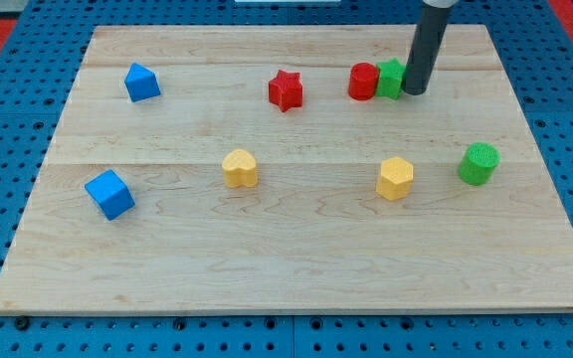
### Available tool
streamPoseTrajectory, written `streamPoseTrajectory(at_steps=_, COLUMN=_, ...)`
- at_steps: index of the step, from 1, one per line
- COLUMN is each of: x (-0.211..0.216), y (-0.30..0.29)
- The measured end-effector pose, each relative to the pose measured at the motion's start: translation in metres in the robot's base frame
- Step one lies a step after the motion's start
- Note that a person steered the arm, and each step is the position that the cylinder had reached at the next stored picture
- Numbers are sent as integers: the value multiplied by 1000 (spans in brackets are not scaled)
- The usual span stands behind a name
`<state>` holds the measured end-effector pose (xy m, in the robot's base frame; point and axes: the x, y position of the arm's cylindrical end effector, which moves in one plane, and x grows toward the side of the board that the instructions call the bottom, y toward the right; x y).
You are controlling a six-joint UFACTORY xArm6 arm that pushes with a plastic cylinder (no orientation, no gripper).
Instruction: Slide the red star left to the red circle
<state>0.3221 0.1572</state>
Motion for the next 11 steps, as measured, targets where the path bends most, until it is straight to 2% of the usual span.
streamPoseTrajectory(at_steps=1, x=-1, y=32)
streamPoseTrajectory(at_steps=2, x=10, y=23)
streamPoseTrajectory(at_steps=3, x=51, y=-56)
streamPoseTrajectory(at_steps=4, x=52, y=-138)
streamPoseTrajectory(at_steps=5, x=41, y=-195)
streamPoseTrajectory(at_steps=7, x=9, y=-169)
streamPoseTrajectory(at_steps=9, x=8, y=-216)
streamPoseTrajectory(at_steps=11, x=1, y=-187)
